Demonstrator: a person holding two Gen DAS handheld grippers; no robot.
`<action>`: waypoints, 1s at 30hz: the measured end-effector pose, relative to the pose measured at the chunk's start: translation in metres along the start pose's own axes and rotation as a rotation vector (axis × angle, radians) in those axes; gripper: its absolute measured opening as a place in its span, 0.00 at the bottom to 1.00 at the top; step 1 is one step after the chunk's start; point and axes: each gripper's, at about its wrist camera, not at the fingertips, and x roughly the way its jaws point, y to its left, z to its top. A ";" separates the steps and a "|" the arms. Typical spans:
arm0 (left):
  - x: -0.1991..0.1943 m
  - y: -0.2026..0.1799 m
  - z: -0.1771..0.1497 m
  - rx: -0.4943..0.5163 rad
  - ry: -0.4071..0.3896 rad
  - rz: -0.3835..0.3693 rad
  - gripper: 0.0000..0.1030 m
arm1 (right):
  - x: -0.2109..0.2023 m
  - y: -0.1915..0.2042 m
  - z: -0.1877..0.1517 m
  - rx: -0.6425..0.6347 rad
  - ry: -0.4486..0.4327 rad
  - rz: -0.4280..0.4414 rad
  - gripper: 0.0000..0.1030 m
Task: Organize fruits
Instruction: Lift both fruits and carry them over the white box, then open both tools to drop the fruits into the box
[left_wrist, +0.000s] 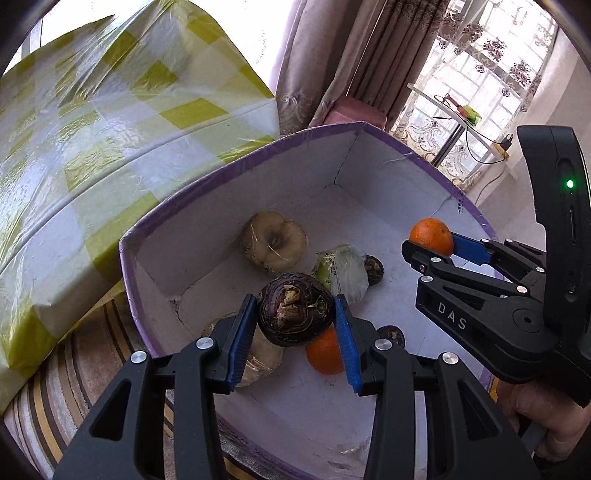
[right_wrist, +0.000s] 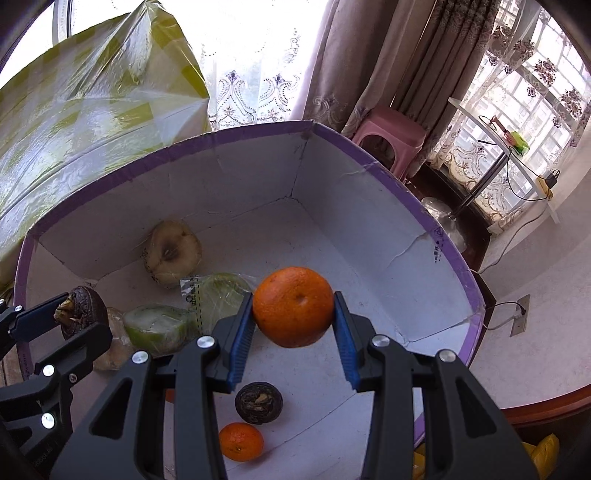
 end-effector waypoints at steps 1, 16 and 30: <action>0.000 0.000 0.000 0.000 -0.001 -0.004 0.39 | 0.002 0.000 -0.001 0.003 0.001 -0.006 0.40; 0.002 0.007 -0.001 -0.007 -0.001 -0.021 0.39 | 0.013 0.005 -0.008 0.026 0.024 -0.025 0.41; 0.001 0.007 -0.002 -0.005 -0.002 -0.018 0.39 | 0.006 0.002 -0.007 0.031 -0.001 -0.022 0.57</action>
